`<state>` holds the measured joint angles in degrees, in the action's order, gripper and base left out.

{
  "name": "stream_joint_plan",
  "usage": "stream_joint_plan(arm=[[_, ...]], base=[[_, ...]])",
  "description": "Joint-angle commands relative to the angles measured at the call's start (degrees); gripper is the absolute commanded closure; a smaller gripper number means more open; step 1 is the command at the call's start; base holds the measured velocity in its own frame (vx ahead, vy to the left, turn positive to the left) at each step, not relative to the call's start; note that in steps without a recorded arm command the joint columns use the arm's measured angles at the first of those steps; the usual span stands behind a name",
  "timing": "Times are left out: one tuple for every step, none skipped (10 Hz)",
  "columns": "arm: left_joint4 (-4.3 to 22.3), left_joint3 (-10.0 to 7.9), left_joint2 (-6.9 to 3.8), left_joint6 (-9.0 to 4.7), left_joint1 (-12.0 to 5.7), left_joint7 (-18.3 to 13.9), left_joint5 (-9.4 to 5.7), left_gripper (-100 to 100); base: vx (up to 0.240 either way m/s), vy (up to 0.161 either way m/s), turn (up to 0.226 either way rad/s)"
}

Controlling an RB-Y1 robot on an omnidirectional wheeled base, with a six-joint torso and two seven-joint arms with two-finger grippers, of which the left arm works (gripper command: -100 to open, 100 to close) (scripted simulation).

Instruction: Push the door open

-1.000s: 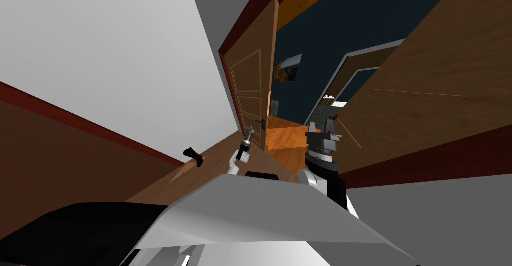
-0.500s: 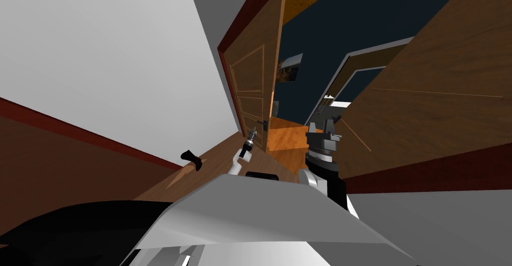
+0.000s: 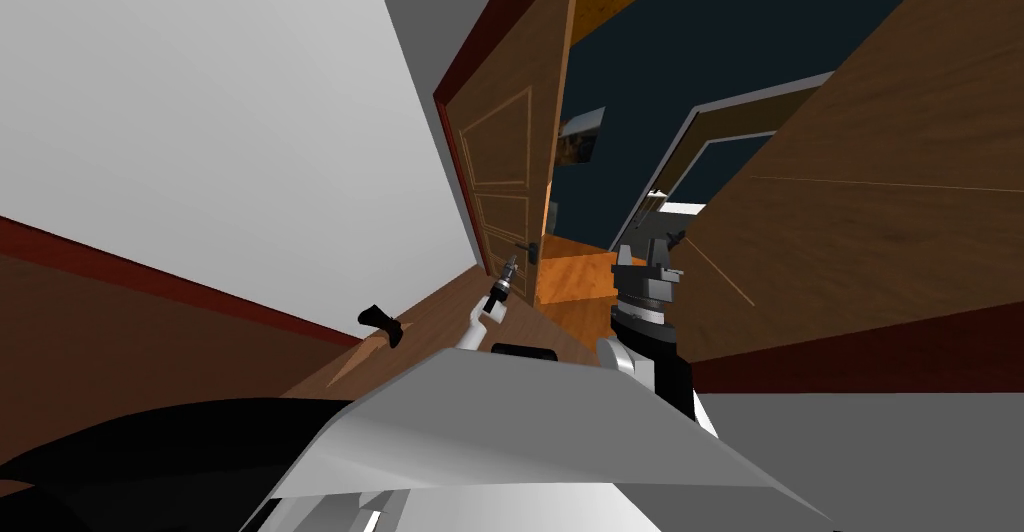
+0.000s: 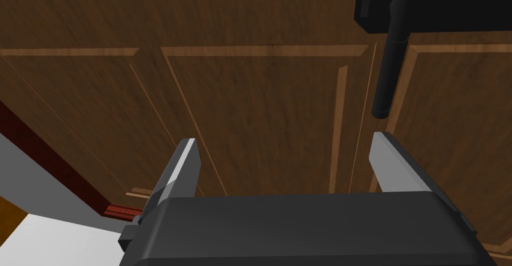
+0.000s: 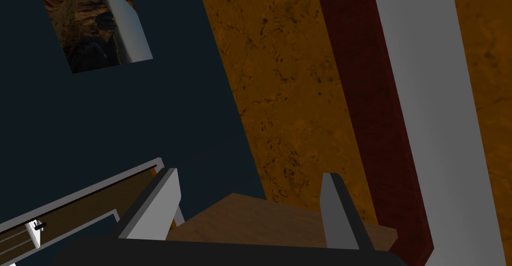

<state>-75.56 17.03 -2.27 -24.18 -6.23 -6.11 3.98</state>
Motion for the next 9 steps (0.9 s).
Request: stream_joint_plan(arm=[[1.74,0.09,0.09,-0.33,-0.84,-0.32,0.05,-100],[3.6,0.51,0.3,-0.15,-1.91,-0.77,0.25,-100],[5.46,0.93,0.52,0.04,-2.98,-1.23,0.45,-100],[7.18,1.31,0.76,0.21,-3.96,-1.65,0.64,-100],[8.86,1.69,1.02,0.37,-4.93,-2.07,0.82,-100],[10.55,2.07,1.28,0.54,-5.9,-2.48,1.0,-100],[12.2,2.44,1.54,0.7,-6.85,-2.89,1.18,-100],[13.65,2.76,1.83,0.84,-7.68,-3.24,1.33,-100],[15.1,3.09,2.11,0.98,-8.51,-3.6,1.49,-100]], base=[[0.035,0.059,-0.015],[0.041,0.069,-0.019],[0.072,0.09,-0.044],[0.09,0.108,-0.041],[0.092,0.108,-0.038],[0.077,0.092,-0.033],[0.067,0.086,-0.032],[0.076,0.085,-0.036],[0.09,0.101,-0.033]])
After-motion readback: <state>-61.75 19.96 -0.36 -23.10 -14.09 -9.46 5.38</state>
